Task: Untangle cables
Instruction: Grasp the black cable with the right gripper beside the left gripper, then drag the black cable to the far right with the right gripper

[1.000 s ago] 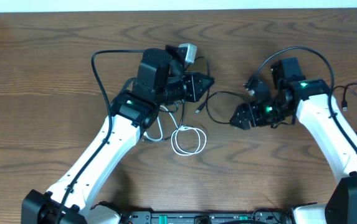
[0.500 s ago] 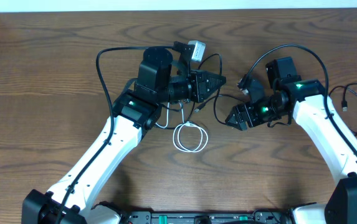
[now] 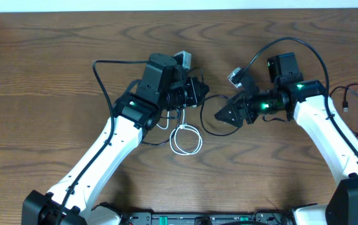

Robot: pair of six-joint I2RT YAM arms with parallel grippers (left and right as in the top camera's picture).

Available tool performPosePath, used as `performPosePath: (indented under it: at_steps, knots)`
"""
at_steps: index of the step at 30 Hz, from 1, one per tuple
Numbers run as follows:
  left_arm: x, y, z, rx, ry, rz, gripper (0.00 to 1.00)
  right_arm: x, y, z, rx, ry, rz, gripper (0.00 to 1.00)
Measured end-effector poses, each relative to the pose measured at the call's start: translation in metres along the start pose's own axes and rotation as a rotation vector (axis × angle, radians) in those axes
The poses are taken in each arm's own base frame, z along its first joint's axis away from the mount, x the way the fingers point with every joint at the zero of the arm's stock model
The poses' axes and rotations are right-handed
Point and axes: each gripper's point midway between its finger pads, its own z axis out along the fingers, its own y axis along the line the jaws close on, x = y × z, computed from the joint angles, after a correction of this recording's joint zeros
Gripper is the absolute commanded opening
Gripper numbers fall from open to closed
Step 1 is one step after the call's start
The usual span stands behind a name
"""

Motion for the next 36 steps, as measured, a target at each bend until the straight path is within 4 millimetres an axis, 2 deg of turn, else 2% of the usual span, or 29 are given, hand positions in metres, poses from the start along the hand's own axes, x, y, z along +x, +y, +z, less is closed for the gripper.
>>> performPosePath:
  at_steps: [6, 13, 16, 18, 20, 21, 23, 25, 28, 31, 33, 36]
  knots:
    - [-0.001, 0.001, 0.0, -0.005, -0.006, -0.231, 0.07, -0.025, 0.021, -0.003, -0.132, -0.111, -0.105, 0.69]
    - [0.002, -0.002, 0.0, 0.009, 0.011, -0.448, 0.07, -0.032, 0.028, -0.005, -0.17, -0.142, -0.13, 0.62]
    - [0.0, -0.016, 0.002, 0.054, 0.009, -0.472, 0.07, -0.032, 0.029, -0.005, -0.176, -0.144, -0.125, 0.54]
    - [-0.002, -0.029, 0.004, 0.099, 0.001, -0.456, 0.08, -0.032, 0.03, -0.004, -0.18, -0.143, -0.119, 0.44]
    - [-0.001, -0.036, 0.005, 0.117, 0.004, -0.446, 0.07, -0.032, 0.032, -0.003, -0.184, -0.139, -0.113, 0.29]
    - [0.002, -0.039, 0.006, 0.122, 0.009, -0.443, 0.07, -0.032, 0.032, -0.003, -0.186, -0.139, -0.119, 0.15]
    - [0.003, -0.04, 0.007, 0.124, 0.012, -0.443, 0.07, -0.032, 0.034, -0.002, -0.193, -0.137, -0.114, 0.02]
    - [0.003, -0.04, 0.007, 0.121, 0.013, -0.444, 0.06, -0.032, 0.036, -0.002, -0.199, -0.135, -0.11, 0.01]
    - [0.003, -0.039, 0.007, 0.118, 0.008, -0.42, 0.12, -0.032, 0.036, -0.001, -0.197, -0.134, -0.115, 0.01]
    - [0.005, -0.035, 0.007, 0.1, 0.007, -0.306, 0.13, -0.03, 0.027, 0.0, -0.146, -0.12, -0.097, 0.01]
    - [0.013, -0.021, 0.008, 0.04, 0.023, -0.246, 0.14, -0.027, 0.015, 0.001, -0.078, -0.099, -0.059, 0.01]
    - [0.024, 0.011, 0.004, -0.094, 0.049, -0.213, 0.16, -0.02, -0.007, 0.0, 0.034, -0.068, 0.001, 0.01]
